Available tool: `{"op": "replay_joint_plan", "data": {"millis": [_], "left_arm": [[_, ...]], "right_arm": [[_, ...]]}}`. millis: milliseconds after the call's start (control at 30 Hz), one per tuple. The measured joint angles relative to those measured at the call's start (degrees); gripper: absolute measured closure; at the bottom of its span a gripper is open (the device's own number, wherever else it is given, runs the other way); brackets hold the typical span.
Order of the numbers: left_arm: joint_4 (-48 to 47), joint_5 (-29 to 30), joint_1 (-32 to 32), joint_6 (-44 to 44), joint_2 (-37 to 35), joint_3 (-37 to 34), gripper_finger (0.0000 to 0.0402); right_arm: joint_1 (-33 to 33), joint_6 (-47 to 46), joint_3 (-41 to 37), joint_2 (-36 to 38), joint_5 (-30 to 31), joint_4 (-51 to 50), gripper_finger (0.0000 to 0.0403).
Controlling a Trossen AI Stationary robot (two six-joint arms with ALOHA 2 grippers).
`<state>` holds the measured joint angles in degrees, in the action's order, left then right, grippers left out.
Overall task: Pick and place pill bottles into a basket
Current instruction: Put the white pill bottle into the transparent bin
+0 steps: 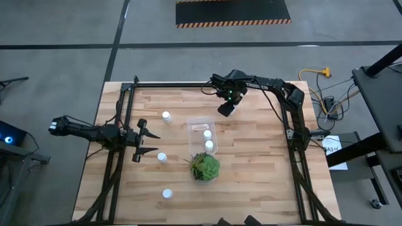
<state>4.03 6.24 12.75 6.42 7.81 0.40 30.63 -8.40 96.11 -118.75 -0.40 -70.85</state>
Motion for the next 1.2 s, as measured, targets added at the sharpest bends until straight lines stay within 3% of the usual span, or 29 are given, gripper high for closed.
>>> {"op": "replay_joint_plan", "data": {"millis": [500,933,1200], "left_arm": [[0.00,0.01,0.01,0.00,0.02,-0.02,0.0198],[0.00,0.01,0.00,0.00,0.02,0.00,0.0198],[0.00,0.01,0.02,0.00,0.02,-0.02,0.0198]], "right_arm": [[-1.42,0.75,11.43,5.96,-2.67,-9.11,0.0256],[-9.28,-5.68,27.69,6.15,-2.64,-17.00,0.0256],[-13.04,-9.71,29.18,6.11,-2.60,-18.72,0.0256]]}}
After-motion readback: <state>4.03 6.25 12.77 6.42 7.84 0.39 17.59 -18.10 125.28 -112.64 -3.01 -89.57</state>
